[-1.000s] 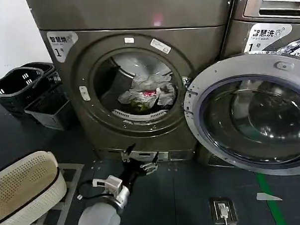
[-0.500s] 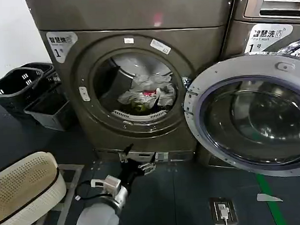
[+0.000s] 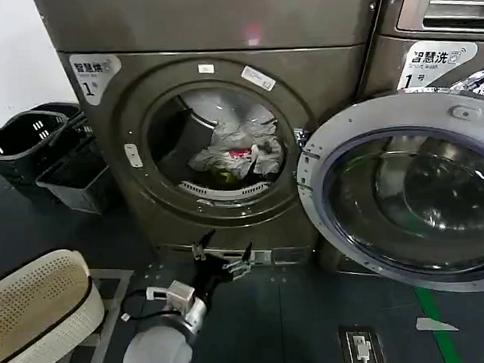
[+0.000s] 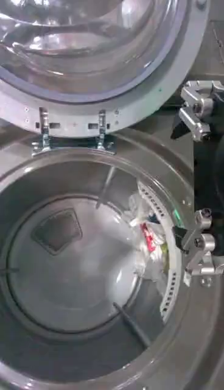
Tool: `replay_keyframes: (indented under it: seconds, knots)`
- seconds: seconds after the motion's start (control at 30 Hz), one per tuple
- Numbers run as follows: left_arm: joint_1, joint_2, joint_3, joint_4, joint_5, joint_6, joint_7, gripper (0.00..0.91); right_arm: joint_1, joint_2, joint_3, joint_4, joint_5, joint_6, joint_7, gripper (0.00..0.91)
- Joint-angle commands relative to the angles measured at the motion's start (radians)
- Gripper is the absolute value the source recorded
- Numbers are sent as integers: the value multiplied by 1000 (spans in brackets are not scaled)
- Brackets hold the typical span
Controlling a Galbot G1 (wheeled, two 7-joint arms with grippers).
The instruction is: Grasp the clothes from the dryer.
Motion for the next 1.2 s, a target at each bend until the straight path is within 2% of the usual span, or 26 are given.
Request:
replay_keyframes:
  seconds: [0.03, 0.57, 0.93, 1.2]
  knots:
    - [-3, 1, 0, 4, -19, 8, -10, 907, -1, 0, 1, 1, 1, -1, 0, 907]
    - [-25, 1, -38, -2, -138, 43, -33, 907, -8, 3, 10, 1, 15, 2, -3, 907]
    - [-38, -1, -49, -1, -162, 89, -28, 907, -3, 6, 3, 1, 12, 4, -6, 907]
    - [-40, -1, -49, 1, -160, 90, -20, 907, 0, 5, 2, 2, 11, 5, -6, 907]
